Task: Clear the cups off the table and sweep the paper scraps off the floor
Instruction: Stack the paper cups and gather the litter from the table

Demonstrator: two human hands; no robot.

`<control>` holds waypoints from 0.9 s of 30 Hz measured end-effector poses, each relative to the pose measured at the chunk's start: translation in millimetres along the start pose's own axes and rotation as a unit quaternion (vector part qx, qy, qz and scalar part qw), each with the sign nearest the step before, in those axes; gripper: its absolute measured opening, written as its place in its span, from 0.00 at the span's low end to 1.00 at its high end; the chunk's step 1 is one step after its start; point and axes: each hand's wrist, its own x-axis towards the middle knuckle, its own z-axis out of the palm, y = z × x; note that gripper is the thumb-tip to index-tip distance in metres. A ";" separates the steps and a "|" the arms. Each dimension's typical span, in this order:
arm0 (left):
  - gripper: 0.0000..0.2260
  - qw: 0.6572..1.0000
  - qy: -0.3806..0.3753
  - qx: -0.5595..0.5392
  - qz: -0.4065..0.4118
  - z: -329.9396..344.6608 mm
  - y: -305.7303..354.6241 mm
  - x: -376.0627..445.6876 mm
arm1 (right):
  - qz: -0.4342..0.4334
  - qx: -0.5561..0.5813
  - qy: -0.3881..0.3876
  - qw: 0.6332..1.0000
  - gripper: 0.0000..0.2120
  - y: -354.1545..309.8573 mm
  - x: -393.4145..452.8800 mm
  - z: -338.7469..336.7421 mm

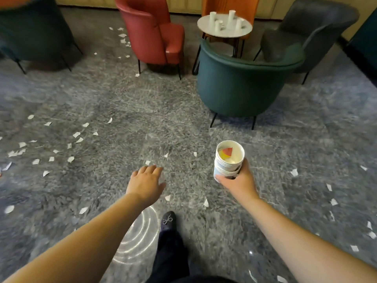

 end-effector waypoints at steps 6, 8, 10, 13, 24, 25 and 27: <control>0.27 1.000 0.000 0.012 0.019 -44.7 -60.3 139.6 | 0.001 -0.019 0.024 1.000 0.33 -37.2 121.2 54.9; 0.27 0.999 -0.001 0.014 0.029 -62.6 -77.6 181.0 | 0.010 -0.024 0.036 0.999 0.33 -53.2 158.2 72.6; 0.27 0.999 0.003 0.019 0.038 -80.6 -90.1 219.1 | 0.011 -0.025 0.050 0.998 0.33 -67.6 192.2 88.3; 0.26 0.999 0.007 0.020 0.041 -104.1 -109.1 277.0 | 0.019 -0.033 0.059 0.998 0.33 -88.5 246.5 112.4; 0.27 1.000 0.005 -0.002 0.025 -166.1 -159.1 515.8 | 0.033 -0.036 0.040 0.998 0.35 -132.2 478.4 186.9; 0.27 1.000 0.004 -0.001 0.023 -173.5 -161.8 534.9 | 0.032 -0.042 0.034 0.998 0.34 -138.7 499.2 191.6; 0.27 1.000 0.001 -0.001 0.018 -191.4 -170.6 577.7 | 0.031 -0.053 0.017 0.998 0.34 -155.1 545.6 202.1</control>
